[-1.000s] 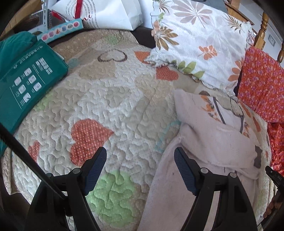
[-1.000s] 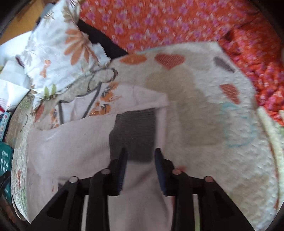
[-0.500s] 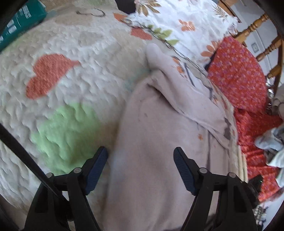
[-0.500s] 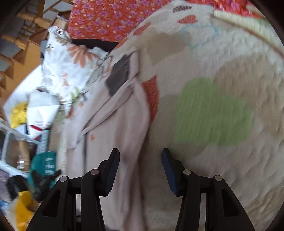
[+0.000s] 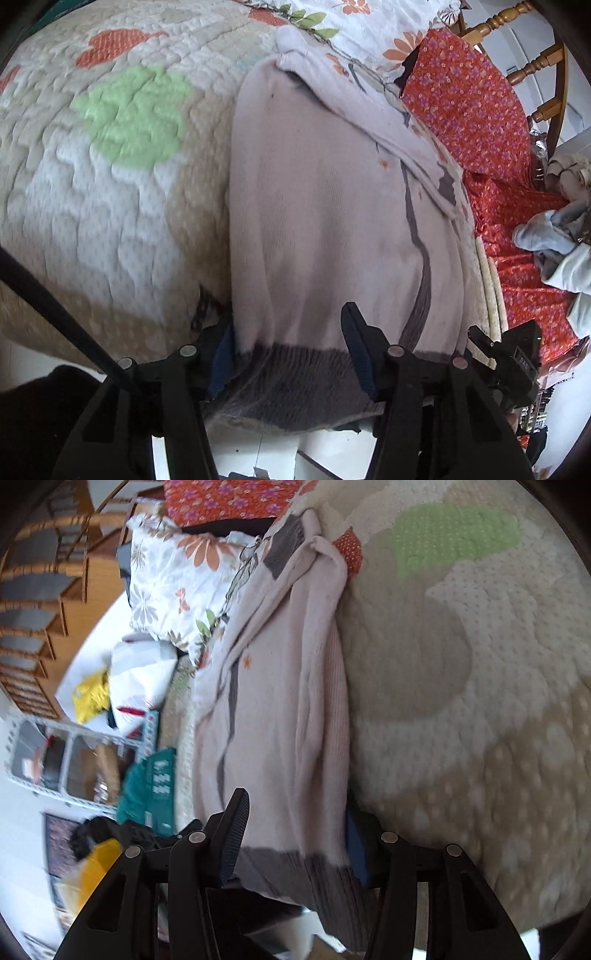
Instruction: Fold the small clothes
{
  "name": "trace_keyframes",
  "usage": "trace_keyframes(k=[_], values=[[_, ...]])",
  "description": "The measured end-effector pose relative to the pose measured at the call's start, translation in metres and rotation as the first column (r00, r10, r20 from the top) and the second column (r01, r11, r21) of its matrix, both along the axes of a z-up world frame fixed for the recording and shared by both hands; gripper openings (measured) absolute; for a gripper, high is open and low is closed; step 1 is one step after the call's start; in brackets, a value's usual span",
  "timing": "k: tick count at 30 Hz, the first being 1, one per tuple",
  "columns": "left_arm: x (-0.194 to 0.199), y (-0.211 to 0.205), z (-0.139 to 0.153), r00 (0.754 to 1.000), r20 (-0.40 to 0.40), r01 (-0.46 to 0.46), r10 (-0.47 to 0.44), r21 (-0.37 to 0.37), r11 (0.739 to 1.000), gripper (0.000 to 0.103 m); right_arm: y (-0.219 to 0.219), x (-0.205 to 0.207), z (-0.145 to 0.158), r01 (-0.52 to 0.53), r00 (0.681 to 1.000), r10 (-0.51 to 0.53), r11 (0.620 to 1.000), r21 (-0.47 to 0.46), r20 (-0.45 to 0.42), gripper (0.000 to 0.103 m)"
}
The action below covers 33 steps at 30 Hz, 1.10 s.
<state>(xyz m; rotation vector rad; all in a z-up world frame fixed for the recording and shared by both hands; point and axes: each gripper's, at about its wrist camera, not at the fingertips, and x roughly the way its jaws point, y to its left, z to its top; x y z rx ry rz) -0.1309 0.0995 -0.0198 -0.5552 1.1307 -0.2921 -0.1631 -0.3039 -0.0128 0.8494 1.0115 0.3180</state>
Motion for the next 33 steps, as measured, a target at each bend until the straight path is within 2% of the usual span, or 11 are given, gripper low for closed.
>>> trace_keyframes(k=[5, 7, 9, 10, 11, 14, 17, 20, 24, 29, 33], values=[[-0.012, -0.012, 0.000, 0.999, 0.019, 0.028, -0.029, 0.087, 0.996, 0.053, 0.037, -0.018, 0.010, -0.020, 1.000, 0.023, 0.969, -0.244, 0.010, 0.053], [-0.013, -0.015, 0.000, 1.000, 0.014, 0.020, -0.022, 0.137, 0.990, 0.041, 0.055, -0.025, 0.011, -0.022, 0.999, 0.030, 0.934, -0.356, 0.018, 0.053], [-0.011, -0.011, 0.000, 1.000, -0.001, 0.005, -0.005, 0.157, 0.988, 0.019, 0.068, -0.028, 0.011, -0.016, 0.999, 0.028, 0.883, -0.469, 0.018, 0.037], [-0.009, -0.006, 0.001, 1.000, -0.011, -0.003, 0.004, 0.136, 0.991, 0.016, 0.068, -0.028, 0.011, -0.018, 1.000, 0.027, 0.871, -0.490, 0.012, 0.023], [-0.007, 0.001, 0.002, 1.000, -0.018, -0.015, 0.017, 0.105, 0.994, 0.008, 0.066, -0.026, 0.011, -0.020, 1.000, 0.027, 0.879, -0.476, 0.008, 0.016], [-0.011, 0.019, 0.016, 0.998, 0.002, -0.061, 0.061, 0.057, 0.996, 0.007, 0.041, -0.026, 0.010, 0.003, 1.000, -0.008, 0.944, -0.329, -0.016, 0.012], [-0.032, 0.029, 0.031, 0.997, 0.025, -0.075, 0.074, 0.027, 0.997, 0.007, 0.025, -0.038, 0.019, 0.009, 1.000, -0.013, 0.973, -0.229, -0.013, 0.011], [-0.059, 0.033, 0.040, 0.996, 0.032, -0.077, 0.077, -0.004, 0.997, 0.007, 0.014, -0.052, 0.038, 0.007, 1.000, -0.007, 0.984, -0.175, 0.003, 0.010], [-0.078, 0.035, 0.039, 0.995, 0.028, -0.090, 0.091, -0.039, 0.995, 0.007, 0.005, -0.077, 0.041, -0.008, 1.000, 0.008, 0.990, -0.139, -0.006, 0.010], [-0.066, 0.036, 0.049, 0.992, 0.035, -0.117, 0.121, -0.082, 0.990, 0.007, 0.007, -0.068, 0.049, -0.024, 1.000, 0.024, 0.996, -0.087, 0.004, 0.010], [-0.025, 0.044, 0.069, 0.988, 0.052, -0.138, 0.143, -0.082, 0.987, 0.007, 0.004, -0.039, 0.076, -0.037, 0.998, 0.040, 0.998, -0.060, 0.047, 0.010]])
